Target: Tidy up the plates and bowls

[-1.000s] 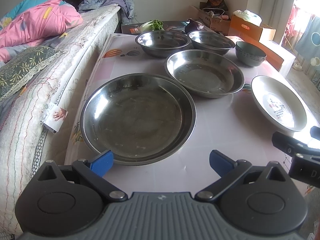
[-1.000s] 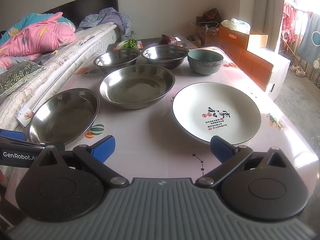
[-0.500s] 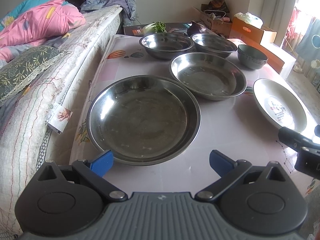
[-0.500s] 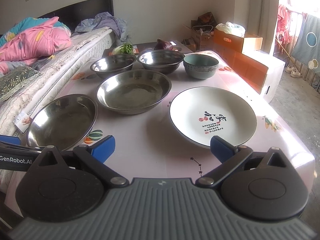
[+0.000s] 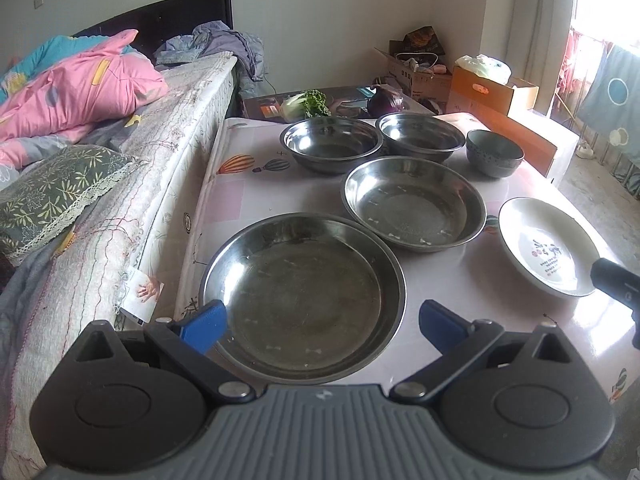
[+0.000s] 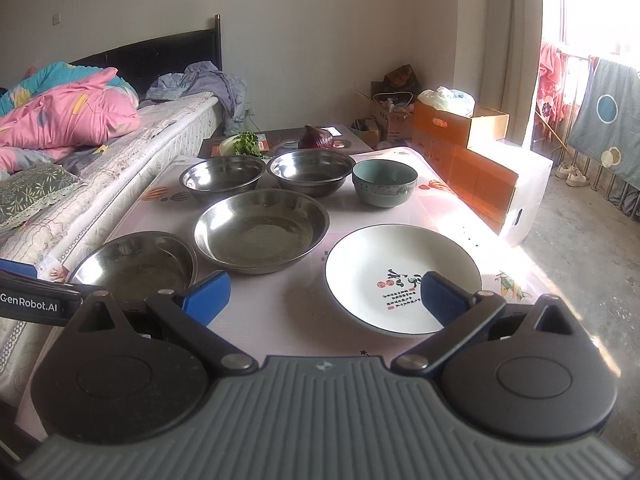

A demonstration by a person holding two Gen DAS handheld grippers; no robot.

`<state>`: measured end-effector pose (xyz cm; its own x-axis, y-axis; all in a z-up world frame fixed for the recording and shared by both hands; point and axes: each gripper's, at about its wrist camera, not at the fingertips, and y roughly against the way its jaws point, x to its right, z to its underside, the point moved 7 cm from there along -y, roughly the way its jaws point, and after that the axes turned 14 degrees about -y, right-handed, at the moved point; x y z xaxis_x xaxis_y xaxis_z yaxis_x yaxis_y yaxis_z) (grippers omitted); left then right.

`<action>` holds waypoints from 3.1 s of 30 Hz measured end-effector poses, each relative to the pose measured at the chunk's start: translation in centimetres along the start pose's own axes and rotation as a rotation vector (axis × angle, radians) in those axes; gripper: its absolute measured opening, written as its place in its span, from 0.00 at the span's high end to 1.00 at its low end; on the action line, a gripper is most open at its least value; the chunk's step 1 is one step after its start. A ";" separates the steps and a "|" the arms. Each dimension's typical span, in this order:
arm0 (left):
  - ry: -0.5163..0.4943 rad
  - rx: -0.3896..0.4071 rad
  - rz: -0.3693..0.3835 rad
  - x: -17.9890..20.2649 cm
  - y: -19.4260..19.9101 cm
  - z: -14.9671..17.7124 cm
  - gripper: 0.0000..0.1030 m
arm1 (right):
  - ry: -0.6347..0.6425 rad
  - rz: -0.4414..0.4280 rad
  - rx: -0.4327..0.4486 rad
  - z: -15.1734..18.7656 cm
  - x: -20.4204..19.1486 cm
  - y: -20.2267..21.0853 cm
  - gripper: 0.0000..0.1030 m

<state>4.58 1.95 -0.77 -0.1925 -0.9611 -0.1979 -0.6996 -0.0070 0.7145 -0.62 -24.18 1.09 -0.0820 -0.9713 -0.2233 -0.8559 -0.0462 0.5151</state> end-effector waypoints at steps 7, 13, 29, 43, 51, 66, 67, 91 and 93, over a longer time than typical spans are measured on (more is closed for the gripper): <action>-0.007 0.077 0.013 -2.3 -0.9 -4.1 0.00 | 0.005 -0.137 0.008 -3.9 -0.6 -0.9 0.01; 0.058 0.152 0.077 -4.4 -2.6 -7.8 0.00 | -0.038 -0.260 -0.001 -8.6 -1.4 -4.2 0.01; 0.033 0.077 -0.007 -8.4 -14.3 -16.3 0.06 | -0.087 -0.402 -0.220 -17.6 -7.5 -25.0 0.26; -0.014 -0.152 0.005 -8.2 -26.6 -18.0 0.46 | 0.000 -0.398 -0.458 -17.2 -14.2 -43.5 0.71; 0.000 -0.210 -0.028 -10.6 -27.6 -15.6 0.46 | 0.002 -0.397 -0.496 -16.1 -14.3 -45.5 0.72; 0.062 -0.227 -0.068 -14.0 -26.5 -13.9 0.45 | 0.027 -0.411 -0.592 -13.5 -16.4 -46.7 0.72; 0.070 -0.229 -0.065 -14.1 -26.4 -13.8 0.46 | 0.032 -0.427 -0.612 -13.0 -17.0 -46.3 0.72; 0.205 -0.254 0.141 -12.3 -26.5 -13.1 0.56 | -0.136 -0.391 -0.656 -12.8 -13.0 -46.2 0.71; 0.201 -0.257 0.141 -12.1 -26.7 -13.2 0.58 | -0.130 -0.380 -0.663 -12.5 -13.1 -46.4 0.71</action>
<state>34.63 10.10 -8.60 -0.1172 -0.9926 0.0325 -0.4749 0.0848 0.8759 46.52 -12.26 -9.50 0.0618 -0.8274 -0.5582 -0.3557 -0.5408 0.7622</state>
